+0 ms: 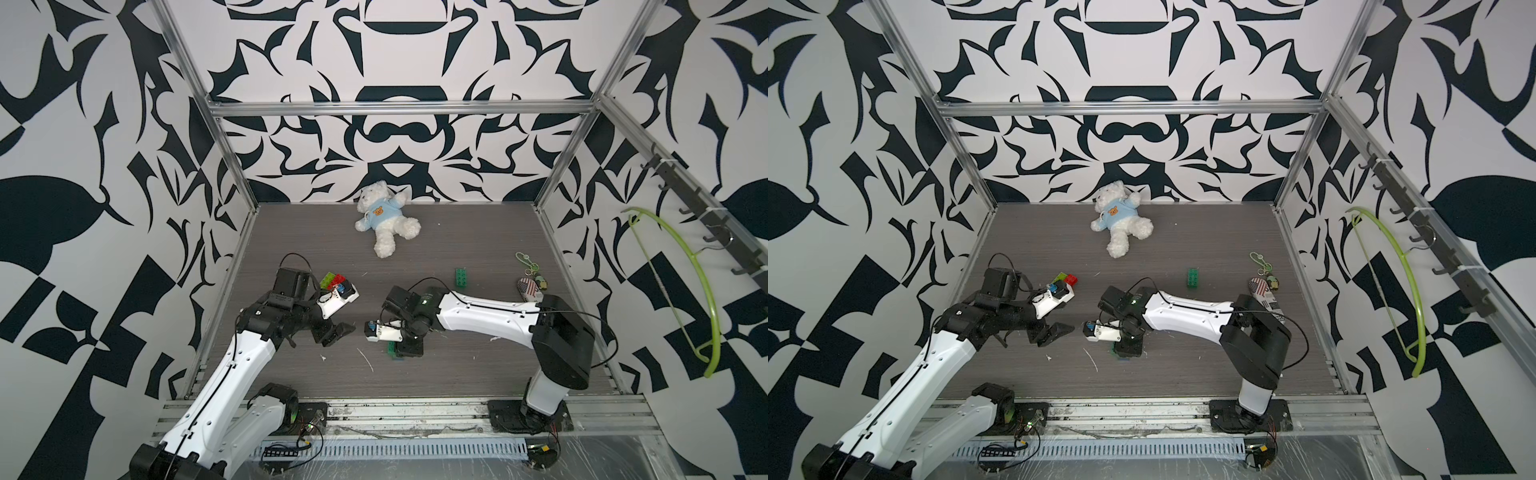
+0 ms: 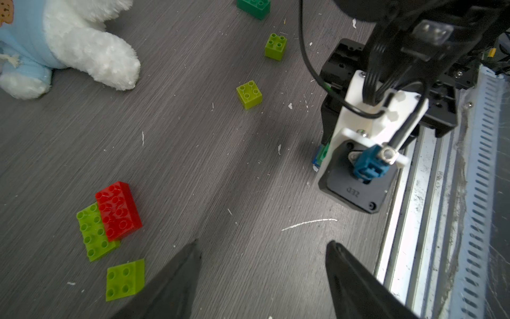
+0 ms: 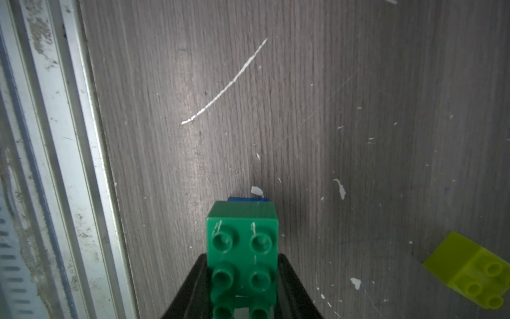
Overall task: Assemble a carrot with lego
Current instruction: Assemble the lego brick with the lego brick.
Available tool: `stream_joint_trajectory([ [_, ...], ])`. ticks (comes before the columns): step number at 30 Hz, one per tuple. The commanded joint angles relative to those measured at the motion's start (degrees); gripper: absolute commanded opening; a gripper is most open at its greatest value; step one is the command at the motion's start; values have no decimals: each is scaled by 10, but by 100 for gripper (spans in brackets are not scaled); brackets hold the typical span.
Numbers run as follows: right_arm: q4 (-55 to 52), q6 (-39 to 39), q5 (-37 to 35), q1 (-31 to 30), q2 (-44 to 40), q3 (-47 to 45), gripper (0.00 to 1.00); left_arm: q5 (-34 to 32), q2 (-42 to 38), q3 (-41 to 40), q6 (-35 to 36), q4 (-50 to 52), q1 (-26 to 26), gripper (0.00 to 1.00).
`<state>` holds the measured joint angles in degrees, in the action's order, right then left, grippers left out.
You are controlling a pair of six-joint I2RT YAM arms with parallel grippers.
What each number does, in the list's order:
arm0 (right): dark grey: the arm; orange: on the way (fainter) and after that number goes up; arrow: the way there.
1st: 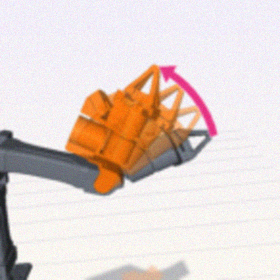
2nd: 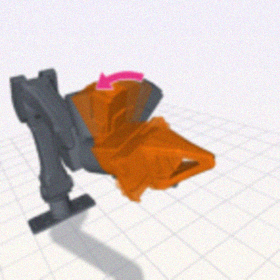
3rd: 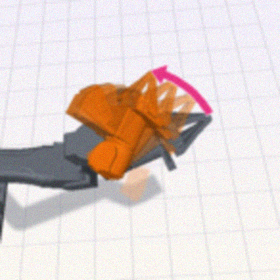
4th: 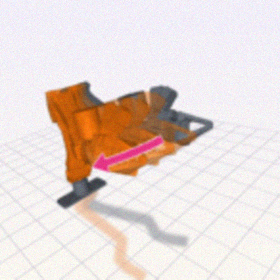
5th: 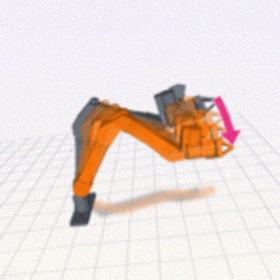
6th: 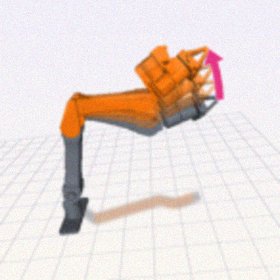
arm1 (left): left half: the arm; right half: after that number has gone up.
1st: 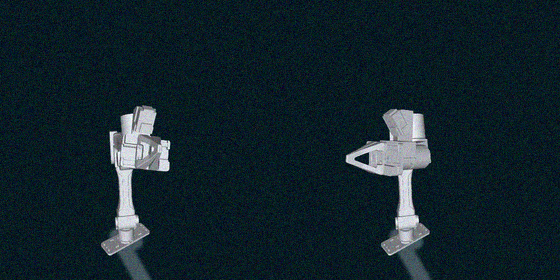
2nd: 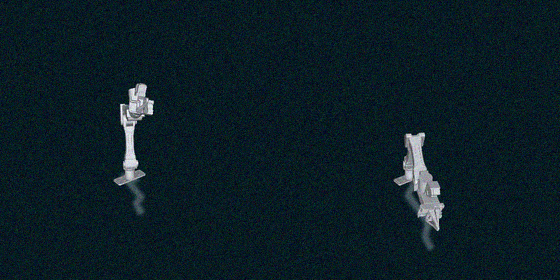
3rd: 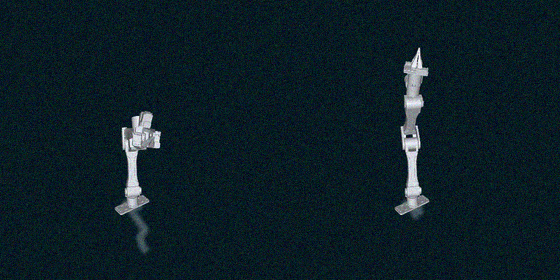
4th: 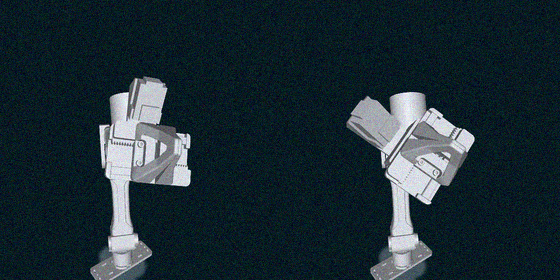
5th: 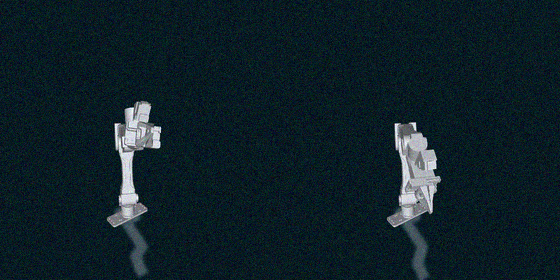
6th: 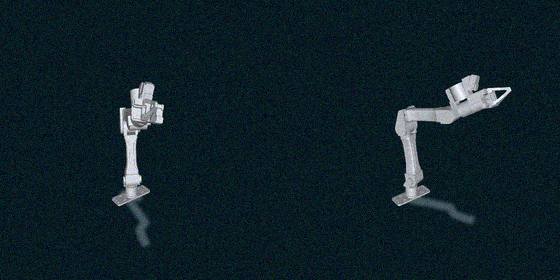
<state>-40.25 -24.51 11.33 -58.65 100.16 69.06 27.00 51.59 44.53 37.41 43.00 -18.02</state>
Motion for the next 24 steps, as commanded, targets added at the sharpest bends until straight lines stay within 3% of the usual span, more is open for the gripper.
stream_joint_trajectory([
  [1,-30,17,-13,-2,14,8,34,3,-7,-9,-2,-4,-2,79],
  [24,-12,41,-9,-2,-10,23,34,-2,-4,-9,-6,-7,-2,79],
])
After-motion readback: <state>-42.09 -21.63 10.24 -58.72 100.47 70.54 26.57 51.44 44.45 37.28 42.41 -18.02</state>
